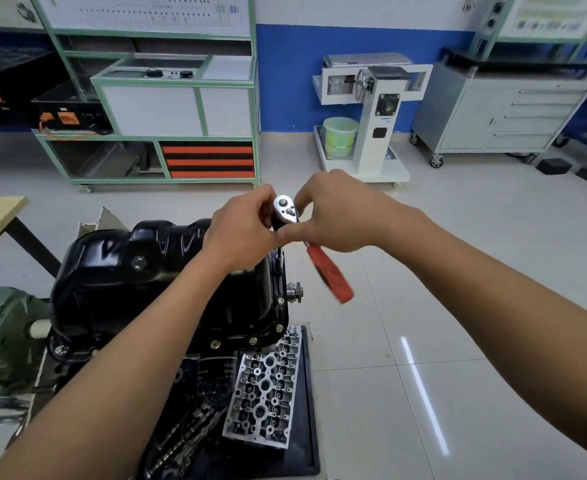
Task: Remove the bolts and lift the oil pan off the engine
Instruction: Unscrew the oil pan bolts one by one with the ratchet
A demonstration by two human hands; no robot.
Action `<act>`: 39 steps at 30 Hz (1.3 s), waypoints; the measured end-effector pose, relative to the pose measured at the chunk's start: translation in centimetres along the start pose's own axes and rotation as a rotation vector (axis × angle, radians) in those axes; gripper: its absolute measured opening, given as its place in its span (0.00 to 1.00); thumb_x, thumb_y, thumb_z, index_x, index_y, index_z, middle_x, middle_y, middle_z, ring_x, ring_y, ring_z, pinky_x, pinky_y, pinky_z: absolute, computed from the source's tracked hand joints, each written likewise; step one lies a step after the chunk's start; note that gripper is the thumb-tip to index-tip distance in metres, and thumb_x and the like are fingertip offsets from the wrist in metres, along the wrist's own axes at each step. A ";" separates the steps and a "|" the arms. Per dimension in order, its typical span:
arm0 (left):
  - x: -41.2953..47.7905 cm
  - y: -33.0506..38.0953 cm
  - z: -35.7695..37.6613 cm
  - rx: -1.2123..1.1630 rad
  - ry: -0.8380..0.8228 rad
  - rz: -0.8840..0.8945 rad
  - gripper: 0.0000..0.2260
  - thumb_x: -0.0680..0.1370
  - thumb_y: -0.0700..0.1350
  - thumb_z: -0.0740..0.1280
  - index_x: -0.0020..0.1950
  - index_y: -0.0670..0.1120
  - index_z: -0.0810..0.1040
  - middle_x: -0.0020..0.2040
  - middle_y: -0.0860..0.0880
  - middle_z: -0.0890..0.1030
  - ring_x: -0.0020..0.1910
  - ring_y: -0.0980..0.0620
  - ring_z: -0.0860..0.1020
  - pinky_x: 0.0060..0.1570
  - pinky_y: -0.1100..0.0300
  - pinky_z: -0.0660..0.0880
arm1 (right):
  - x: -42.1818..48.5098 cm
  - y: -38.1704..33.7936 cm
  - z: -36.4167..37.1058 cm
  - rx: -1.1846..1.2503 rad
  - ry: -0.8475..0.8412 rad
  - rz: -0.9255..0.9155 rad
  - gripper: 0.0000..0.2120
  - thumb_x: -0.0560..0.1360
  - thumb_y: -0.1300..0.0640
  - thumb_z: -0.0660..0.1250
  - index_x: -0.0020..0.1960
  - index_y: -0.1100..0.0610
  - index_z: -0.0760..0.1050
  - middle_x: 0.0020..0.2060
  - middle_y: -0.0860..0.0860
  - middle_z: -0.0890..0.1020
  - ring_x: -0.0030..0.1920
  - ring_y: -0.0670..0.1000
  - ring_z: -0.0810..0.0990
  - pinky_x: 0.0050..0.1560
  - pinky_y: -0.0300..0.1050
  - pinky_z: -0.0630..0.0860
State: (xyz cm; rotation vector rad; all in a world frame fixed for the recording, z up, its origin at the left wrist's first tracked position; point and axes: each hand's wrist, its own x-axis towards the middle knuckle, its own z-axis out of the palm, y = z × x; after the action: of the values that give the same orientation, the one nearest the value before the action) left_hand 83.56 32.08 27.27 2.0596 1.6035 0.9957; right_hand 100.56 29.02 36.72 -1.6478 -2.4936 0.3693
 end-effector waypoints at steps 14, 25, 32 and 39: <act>-0.3 -0.7 -0.9 0.022 -0.214 0.029 0.08 0.72 0.61 0.76 0.47 0.67 0.79 0.33 0.64 0.80 0.33 0.63 0.76 0.39 0.57 0.69 | 1.7 0.7 0.5 -0.232 0.159 -0.336 0.16 0.70 0.69 0.65 0.51 0.54 0.83 0.67 0.53 0.78 0.63 0.56 0.77 0.52 0.52 0.77; -0.5 -0.1 0.2 -0.017 -0.035 0.035 0.12 0.70 0.64 0.69 0.48 0.60 0.80 0.40 0.70 0.80 0.32 0.62 0.75 0.38 0.59 0.66 | 0.7 0.4 -0.3 -0.325 0.234 -0.002 0.17 0.75 0.49 0.70 0.62 0.53 0.78 0.54 0.55 0.80 0.51 0.59 0.80 0.42 0.48 0.72; -0.7 0.3 0.5 0.010 0.069 0.008 0.07 0.64 0.66 0.66 0.38 0.66 0.75 0.34 0.68 0.77 0.31 0.61 0.74 0.33 0.60 0.66 | 0.1 -0.6 1.2 0.066 0.084 0.055 0.18 0.71 0.45 0.72 0.42 0.62 0.79 0.29 0.52 0.76 0.29 0.54 0.71 0.31 0.47 0.71; -0.6 -0.3 -0.2 0.064 -0.098 0.021 0.11 0.68 0.61 0.78 0.45 0.68 0.79 0.35 0.66 0.80 0.37 0.60 0.79 0.44 0.60 0.73 | 0.5 0.0 -0.5 -0.300 0.180 -0.069 0.10 0.75 0.60 0.68 0.42 0.46 0.80 0.35 0.49 0.72 0.42 0.58 0.76 0.32 0.43 0.63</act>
State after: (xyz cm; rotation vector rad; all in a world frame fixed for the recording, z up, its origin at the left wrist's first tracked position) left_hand 83.09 31.59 27.04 2.1369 1.5865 0.8468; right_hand 100.51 29.55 37.16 -1.6033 -2.5545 -0.1638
